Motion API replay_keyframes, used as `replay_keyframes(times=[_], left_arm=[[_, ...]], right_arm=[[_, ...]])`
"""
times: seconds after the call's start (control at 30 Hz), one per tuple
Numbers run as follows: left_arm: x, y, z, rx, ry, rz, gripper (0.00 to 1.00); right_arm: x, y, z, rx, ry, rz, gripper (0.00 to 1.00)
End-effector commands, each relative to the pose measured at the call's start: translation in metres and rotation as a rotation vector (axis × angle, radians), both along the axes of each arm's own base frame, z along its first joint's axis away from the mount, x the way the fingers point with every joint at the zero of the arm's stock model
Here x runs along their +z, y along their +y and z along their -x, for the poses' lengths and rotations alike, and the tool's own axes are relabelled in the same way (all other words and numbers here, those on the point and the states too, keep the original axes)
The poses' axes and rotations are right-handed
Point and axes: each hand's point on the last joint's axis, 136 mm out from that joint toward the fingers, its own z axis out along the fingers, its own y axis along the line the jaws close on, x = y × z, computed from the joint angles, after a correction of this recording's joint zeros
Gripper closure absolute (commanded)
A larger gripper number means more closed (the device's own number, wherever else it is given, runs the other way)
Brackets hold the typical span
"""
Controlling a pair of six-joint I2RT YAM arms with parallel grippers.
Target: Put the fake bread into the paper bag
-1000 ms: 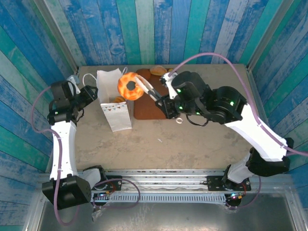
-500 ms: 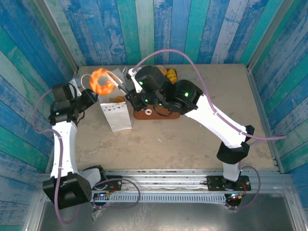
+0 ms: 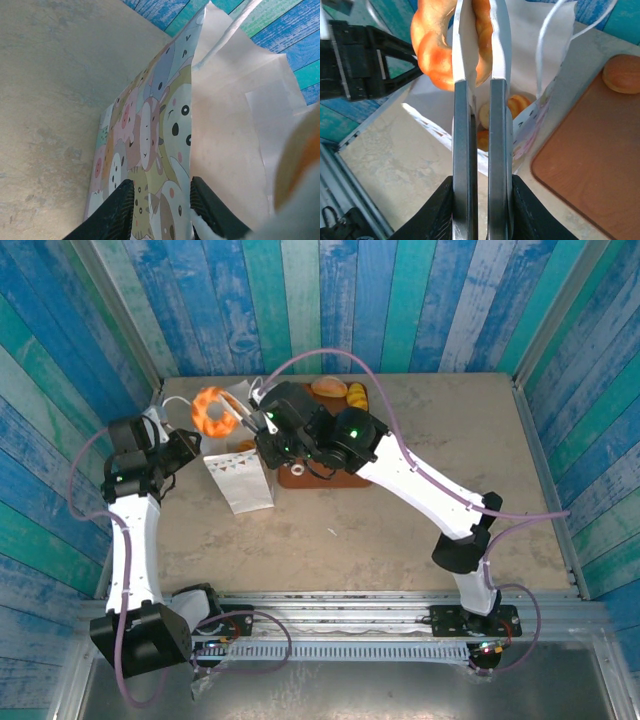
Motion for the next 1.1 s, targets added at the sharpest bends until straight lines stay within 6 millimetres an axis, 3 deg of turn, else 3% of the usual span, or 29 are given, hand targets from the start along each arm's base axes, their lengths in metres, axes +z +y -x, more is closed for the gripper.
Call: replay_keyframes(times=[0.0,0.27,0.83,1.07], left_arm=[[0.002,0.002,0.008,0.004,-0.010,-0.022,0.67],[0.004,0.002,0.008,0.009,-0.012,-0.024,0.67],[0.007,0.001,0.007,0.004,-0.022,-0.015,0.67],[0.006,0.001,0.009,0.011,-0.025,-0.009,0.67]], right_arm=[[0.008,-0.003,-0.018,-0.043,-0.062,-0.007,0.72],[-0.020,-0.015,-0.027,-0.062,-0.028,0.066,0.72],[-0.068,-0.001,-0.013,0.037,0.154,0.081,0.70],[-0.070,-0.005,-0.016,0.024,0.163,0.084,0.67]])
